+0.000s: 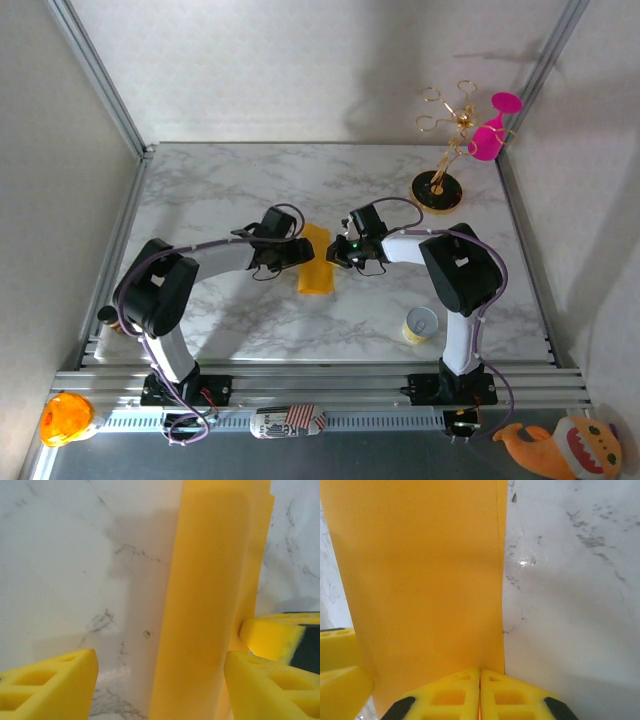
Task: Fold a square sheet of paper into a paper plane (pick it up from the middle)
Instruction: Hold the square sheet of paper at the center of the table.
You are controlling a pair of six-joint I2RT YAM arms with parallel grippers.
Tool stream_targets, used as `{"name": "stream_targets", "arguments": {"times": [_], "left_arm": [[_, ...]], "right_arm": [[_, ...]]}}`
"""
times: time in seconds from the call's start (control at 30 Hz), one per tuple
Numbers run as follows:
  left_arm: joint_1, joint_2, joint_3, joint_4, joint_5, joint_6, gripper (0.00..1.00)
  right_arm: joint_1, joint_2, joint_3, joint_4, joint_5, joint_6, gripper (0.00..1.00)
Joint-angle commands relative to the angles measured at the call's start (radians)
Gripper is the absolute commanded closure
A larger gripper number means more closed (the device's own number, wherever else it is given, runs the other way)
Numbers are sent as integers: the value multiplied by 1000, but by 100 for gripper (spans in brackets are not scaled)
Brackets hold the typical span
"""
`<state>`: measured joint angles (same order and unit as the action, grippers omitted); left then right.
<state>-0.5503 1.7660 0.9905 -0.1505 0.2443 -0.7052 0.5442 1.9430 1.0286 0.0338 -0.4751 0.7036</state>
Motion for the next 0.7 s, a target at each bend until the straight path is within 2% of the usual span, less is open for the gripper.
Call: {"name": "stream_targets", "arguments": {"times": [0.0,0.13,0.33,0.4,0.5,0.67], "left_arm": [[-29,-1,23,-35,-55,-31,34],[-48,45,63,-68,-67,-24,37],[-60,84,86,-110,-102,-16,49],[-60,92,85,-124,-122,-9,54],[-60,99,82,-140,-125,8,57],[-51,99,80,-145,-125,23,61]], "right_arm": [[11,19,-9,-49,54,14,91],[11,11,-8,-45,44,20,90],[10,-19,-1,-28,11,39,89],[8,-48,0,-12,6,49,87],[4,-106,-21,47,3,77,78],[-1,-153,-44,85,41,102,73]]}}
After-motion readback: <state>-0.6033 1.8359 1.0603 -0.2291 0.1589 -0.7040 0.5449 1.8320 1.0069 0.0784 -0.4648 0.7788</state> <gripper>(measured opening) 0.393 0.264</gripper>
